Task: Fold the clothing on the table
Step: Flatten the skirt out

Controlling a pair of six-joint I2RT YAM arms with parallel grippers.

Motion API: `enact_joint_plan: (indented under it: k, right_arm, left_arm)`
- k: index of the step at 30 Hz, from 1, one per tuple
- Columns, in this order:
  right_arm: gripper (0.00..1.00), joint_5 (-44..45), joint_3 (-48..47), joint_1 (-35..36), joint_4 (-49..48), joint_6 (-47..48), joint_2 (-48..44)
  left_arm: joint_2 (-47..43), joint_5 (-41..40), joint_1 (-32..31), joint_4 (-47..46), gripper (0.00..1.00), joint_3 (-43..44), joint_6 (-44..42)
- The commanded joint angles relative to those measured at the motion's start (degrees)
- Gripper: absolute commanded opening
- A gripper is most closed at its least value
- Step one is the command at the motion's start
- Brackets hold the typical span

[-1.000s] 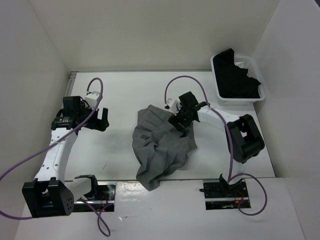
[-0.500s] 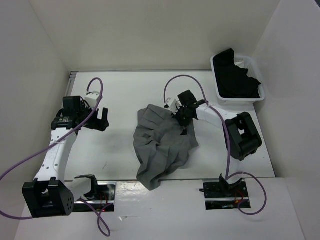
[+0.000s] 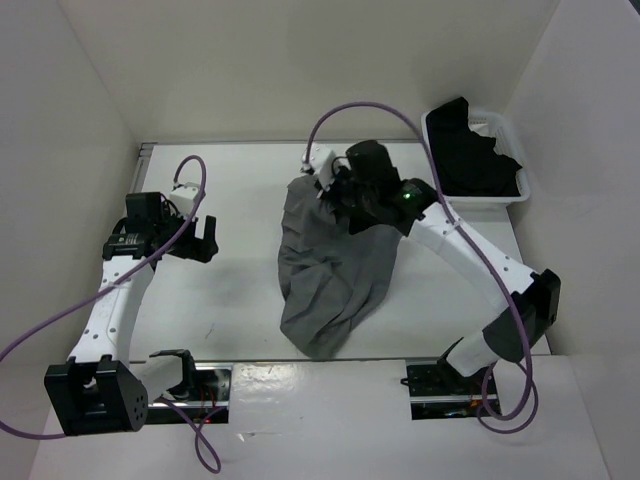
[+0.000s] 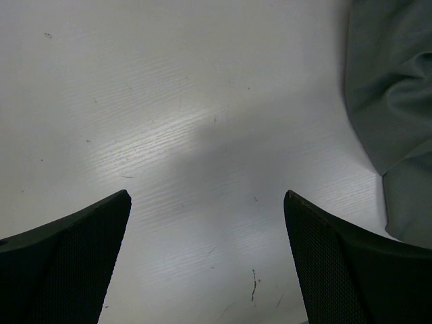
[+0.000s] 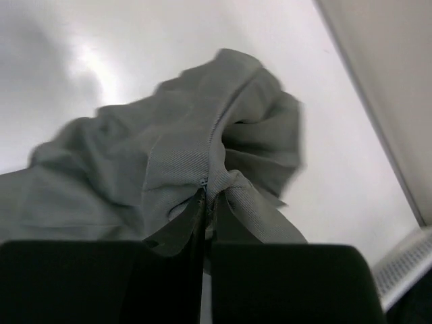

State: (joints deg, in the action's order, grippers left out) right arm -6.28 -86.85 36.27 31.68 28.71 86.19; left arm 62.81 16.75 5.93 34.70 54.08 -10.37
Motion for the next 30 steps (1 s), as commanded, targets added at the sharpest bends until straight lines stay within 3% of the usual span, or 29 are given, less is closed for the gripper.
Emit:
enact_joint_plan:
  k: [1, 5, 11, 23, 30]
  right_arm:
    - [0.00, 0.91, 2.28, 8.08, 3.30, -0.94, 0.38]
    - [0.00, 2.51, 2.83, 12.50, 2.24, -2.08, 2.31]
    - [0.00, 2.15, -0.68, 13.12, 1.72, -2.61, 6.78]
    - [0.00, -2.41, -6.49, 15.58, 2.24, -4.19, 9.78]
    - [0.00, -7.59, -7.02, 16.73, 4.00, -4.71, 9.26]
  left_arm:
    - [-1.71, 1.87, 0.31, -1.04, 1.00, -0.03, -0.53]
    - [-6.80, 5.56, 0.31, -1.64, 1.00, -0.03, -1.93]
    - [-18.94, 14.00, -2.50, -4.64, 1.00, -2.40, -5.44]
    - [-12.89, 30.33, -4.88, -6.92, 1.00, -3.45, -14.49]
    - [-9.03, 40.55, -5.41, -9.82, 0.96, -4.69, -28.55]
